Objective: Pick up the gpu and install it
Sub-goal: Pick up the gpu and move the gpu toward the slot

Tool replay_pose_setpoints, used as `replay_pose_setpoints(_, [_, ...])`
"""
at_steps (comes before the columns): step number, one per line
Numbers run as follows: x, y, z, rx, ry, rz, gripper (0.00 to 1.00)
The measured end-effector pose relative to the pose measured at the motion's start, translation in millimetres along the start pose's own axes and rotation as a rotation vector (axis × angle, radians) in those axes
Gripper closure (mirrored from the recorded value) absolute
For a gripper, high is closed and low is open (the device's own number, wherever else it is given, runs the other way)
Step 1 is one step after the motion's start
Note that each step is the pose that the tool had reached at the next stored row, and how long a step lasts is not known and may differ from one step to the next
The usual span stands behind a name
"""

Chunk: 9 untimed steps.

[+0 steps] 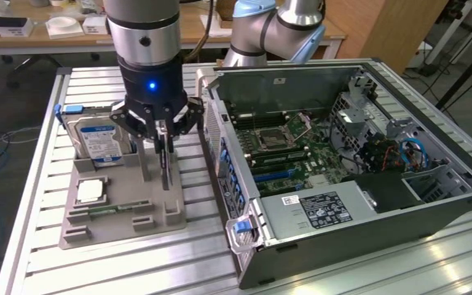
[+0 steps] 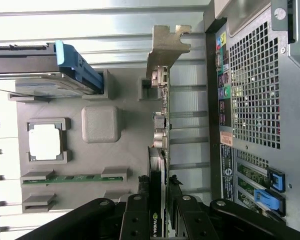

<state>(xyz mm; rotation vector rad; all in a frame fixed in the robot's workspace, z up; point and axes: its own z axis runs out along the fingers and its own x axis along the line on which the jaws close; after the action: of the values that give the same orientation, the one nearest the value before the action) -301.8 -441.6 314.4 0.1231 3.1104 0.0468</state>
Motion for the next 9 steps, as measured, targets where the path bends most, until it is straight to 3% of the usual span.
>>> replay_pose_setpoints(9, [-0.8,0.9,-29.4,-0.0001,-0.0001,0.0,0.74])
